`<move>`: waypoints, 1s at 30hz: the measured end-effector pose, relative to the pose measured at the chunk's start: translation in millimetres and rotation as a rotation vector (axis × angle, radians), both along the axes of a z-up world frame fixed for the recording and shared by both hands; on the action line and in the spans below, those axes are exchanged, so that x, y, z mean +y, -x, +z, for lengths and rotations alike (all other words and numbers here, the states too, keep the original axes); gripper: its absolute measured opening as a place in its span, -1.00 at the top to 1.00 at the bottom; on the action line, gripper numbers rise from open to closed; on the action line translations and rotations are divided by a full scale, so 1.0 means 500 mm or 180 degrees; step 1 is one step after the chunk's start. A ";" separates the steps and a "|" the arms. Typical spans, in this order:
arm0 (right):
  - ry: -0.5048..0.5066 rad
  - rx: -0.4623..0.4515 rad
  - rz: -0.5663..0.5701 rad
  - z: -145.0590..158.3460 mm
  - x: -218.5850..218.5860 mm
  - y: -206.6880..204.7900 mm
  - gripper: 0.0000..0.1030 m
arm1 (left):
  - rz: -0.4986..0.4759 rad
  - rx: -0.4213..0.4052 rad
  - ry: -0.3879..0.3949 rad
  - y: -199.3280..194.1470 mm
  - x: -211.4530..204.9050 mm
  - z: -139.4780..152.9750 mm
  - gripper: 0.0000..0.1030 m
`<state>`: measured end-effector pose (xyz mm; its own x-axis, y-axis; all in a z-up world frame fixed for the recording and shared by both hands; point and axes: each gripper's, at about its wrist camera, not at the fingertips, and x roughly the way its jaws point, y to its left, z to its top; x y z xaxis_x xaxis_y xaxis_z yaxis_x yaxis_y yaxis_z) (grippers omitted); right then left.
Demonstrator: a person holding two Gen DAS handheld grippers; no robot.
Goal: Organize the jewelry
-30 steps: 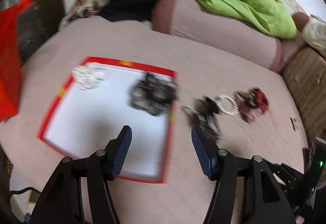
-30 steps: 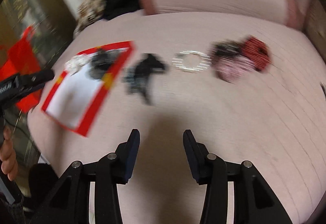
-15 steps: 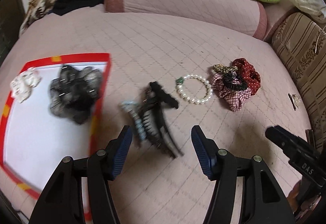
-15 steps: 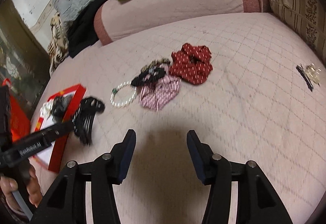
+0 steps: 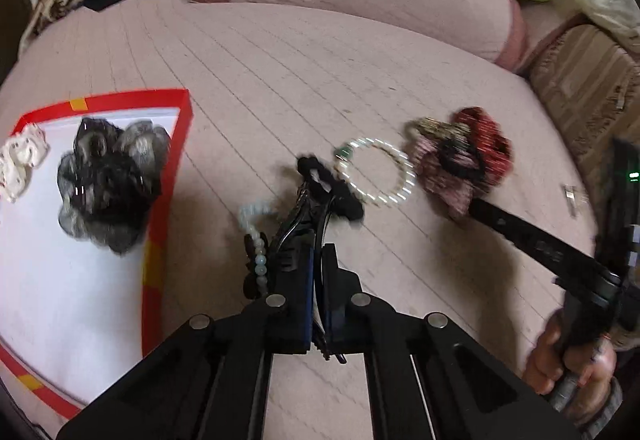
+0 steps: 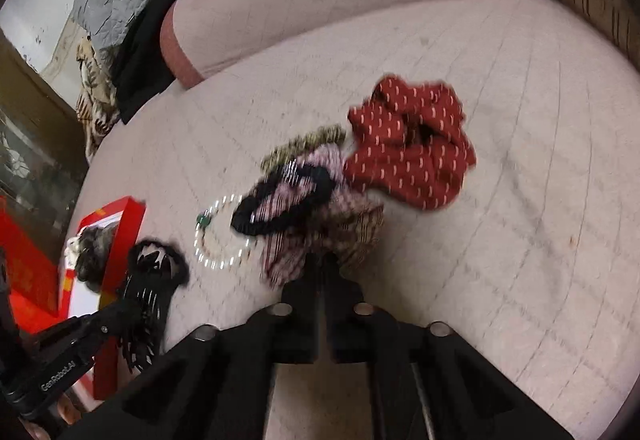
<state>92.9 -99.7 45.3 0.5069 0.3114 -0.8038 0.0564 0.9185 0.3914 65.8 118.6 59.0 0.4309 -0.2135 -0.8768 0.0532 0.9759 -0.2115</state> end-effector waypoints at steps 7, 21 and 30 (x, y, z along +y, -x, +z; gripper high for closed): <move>-0.0094 -0.0052 0.0086 0.040 -0.051 0.137 0.97 | -0.0363 -0.0097 0.0435 0.134 -0.022 0.057 0.93; 0.0188 -0.0223 0.0048 0.062 -0.069 0.214 -0.13 | -0.0270 -0.0280 0.0174 0.220 -0.021 0.053 0.11; 0.0389 -0.0331 0.0237 0.038 0.012 0.074 -0.28 | -0.0487 -0.0179 0.0237 0.228 -0.073 0.008 -0.09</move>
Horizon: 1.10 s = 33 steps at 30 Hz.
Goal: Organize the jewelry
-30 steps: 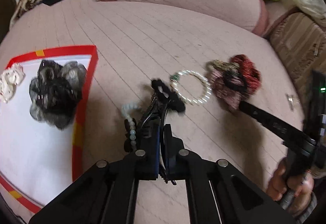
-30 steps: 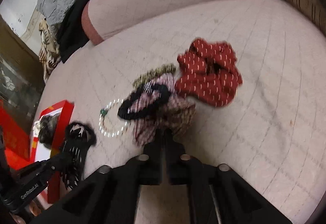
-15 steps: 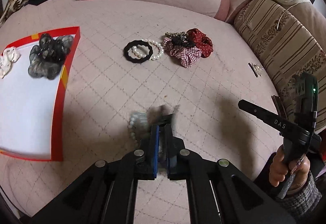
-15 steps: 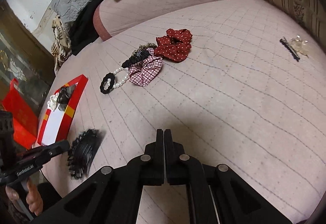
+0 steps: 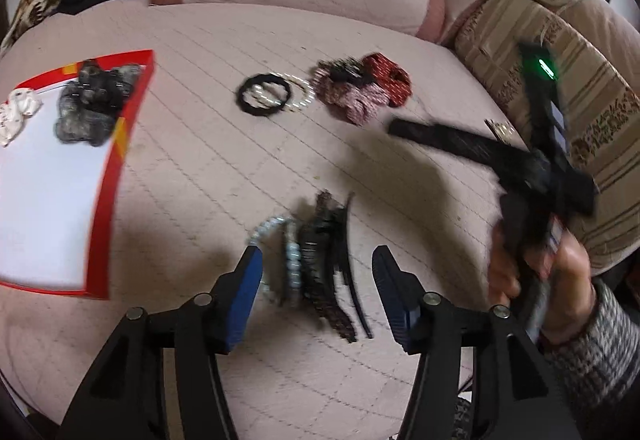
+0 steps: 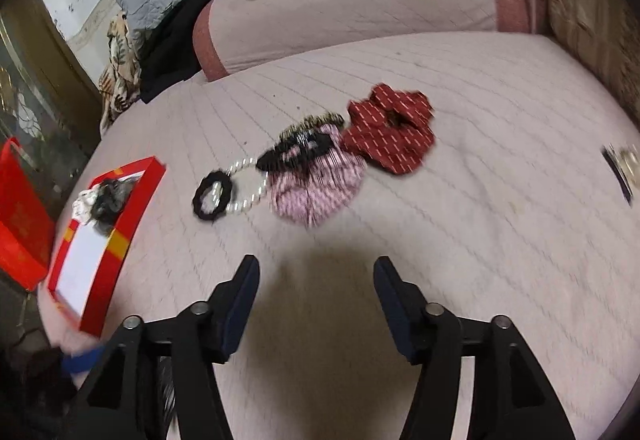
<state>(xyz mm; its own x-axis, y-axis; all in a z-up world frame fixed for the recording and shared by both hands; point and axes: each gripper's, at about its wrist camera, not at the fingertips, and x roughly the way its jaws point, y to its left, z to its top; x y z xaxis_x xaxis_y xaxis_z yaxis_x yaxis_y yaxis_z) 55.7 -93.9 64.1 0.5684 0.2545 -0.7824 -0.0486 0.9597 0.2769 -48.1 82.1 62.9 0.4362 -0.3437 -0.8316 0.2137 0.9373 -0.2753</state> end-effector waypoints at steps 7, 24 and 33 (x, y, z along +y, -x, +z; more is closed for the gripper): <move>0.0248 0.0007 -0.0007 -0.045 0.047 -0.092 -0.33 | 0.0013 0.0127 -0.0050 -0.015 -0.031 -0.038 -0.09; -0.1866 0.0454 0.0000 0.013 -0.124 0.127 0.86 | 0.0205 -0.0004 0.0085 0.026 0.006 0.057 0.37; -0.2032 0.0347 0.0011 0.054 -0.129 0.224 0.86 | 0.0335 -0.0263 0.0193 0.071 0.038 0.133 0.37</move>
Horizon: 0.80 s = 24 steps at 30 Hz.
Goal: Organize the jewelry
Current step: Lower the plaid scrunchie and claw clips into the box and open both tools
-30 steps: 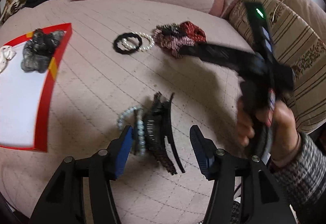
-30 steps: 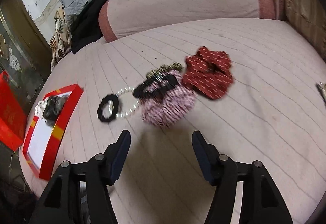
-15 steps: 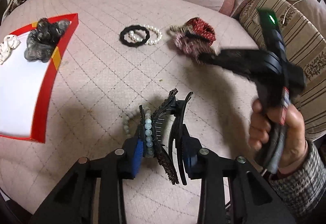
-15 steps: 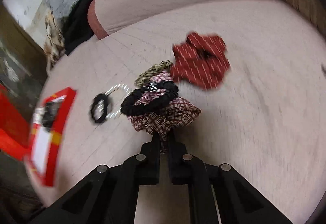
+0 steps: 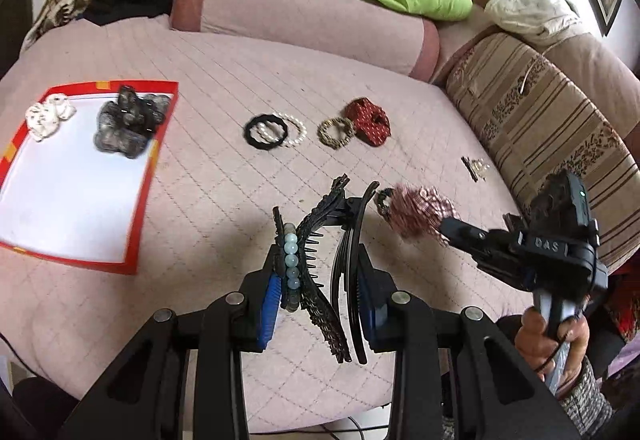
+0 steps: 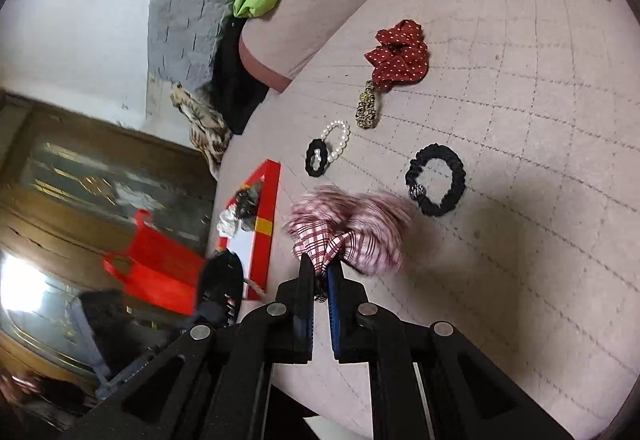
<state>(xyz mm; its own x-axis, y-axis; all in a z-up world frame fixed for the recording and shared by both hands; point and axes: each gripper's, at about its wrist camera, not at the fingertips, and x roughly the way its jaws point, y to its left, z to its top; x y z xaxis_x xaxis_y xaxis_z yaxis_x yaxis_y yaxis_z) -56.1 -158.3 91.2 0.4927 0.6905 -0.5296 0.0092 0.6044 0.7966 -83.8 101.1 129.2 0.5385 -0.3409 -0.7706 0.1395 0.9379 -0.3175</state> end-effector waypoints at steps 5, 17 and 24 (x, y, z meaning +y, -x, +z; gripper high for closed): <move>0.0289 -0.0173 0.0214 0.052 0.057 0.009 0.86 | 0.0321 -0.0070 0.0000 0.013 0.074 0.018 0.37; 0.0833 -0.0319 0.1028 0.099 0.345 -0.078 0.86 | 0.1469 -0.0030 -0.0492 -0.008 0.376 -0.006 0.37; 0.1148 -0.0392 0.1476 0.070 0.546 -0.140 0.86 | 0.1742 0.0198 -0.0703 -0.062 0.513 -0.060 0.37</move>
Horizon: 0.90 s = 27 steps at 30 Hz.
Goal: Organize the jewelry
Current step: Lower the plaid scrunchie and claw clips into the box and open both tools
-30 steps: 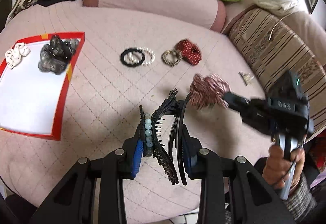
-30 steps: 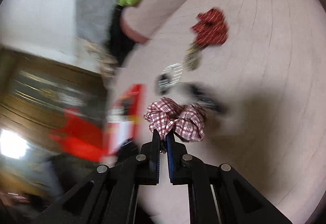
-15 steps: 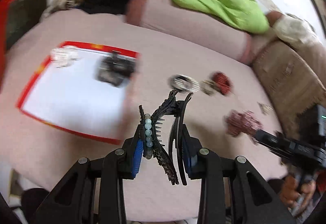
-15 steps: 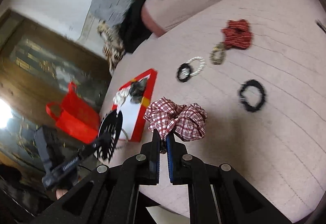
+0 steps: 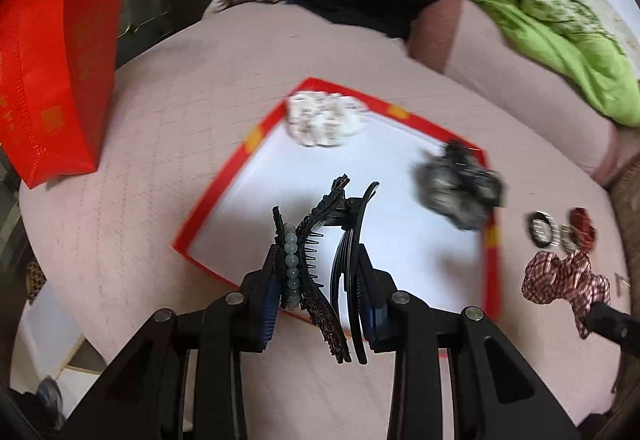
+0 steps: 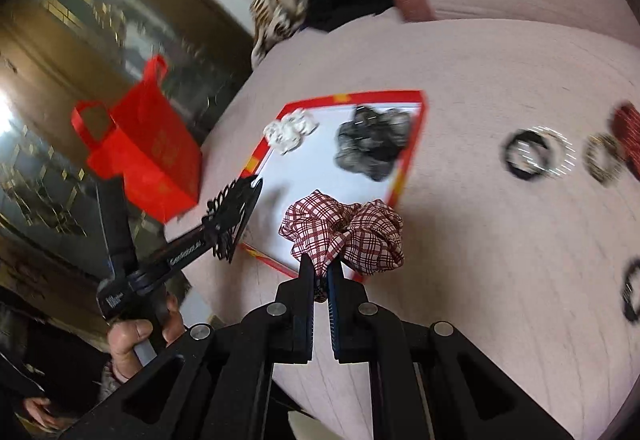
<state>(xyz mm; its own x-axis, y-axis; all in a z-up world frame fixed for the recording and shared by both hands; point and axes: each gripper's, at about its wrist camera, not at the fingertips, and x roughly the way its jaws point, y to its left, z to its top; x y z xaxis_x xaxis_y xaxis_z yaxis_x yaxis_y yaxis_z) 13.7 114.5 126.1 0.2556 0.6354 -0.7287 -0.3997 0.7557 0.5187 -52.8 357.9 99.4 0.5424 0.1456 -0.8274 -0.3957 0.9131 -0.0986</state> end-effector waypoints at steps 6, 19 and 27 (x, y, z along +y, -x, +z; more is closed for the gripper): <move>0.0307 0.0008 0.0150 -0.073 0.115 -0.032 0.85 | 0.0101 0.0142 -0.0046 -0.034 0.070 -0.036 0.37; 0.0473 -0.0040 0.0371 -0.122 0.159 0.002 0.45 | 0.0216 0.0187 0.0014 -0.043 0.096 -0.054 0.33; 0.0267 -0.0294 0.0188 -0.041 0.089 0.042 -0.23 | 0.0293 -0.0074 -0.0029 0.019 0.042 0.022 -0.21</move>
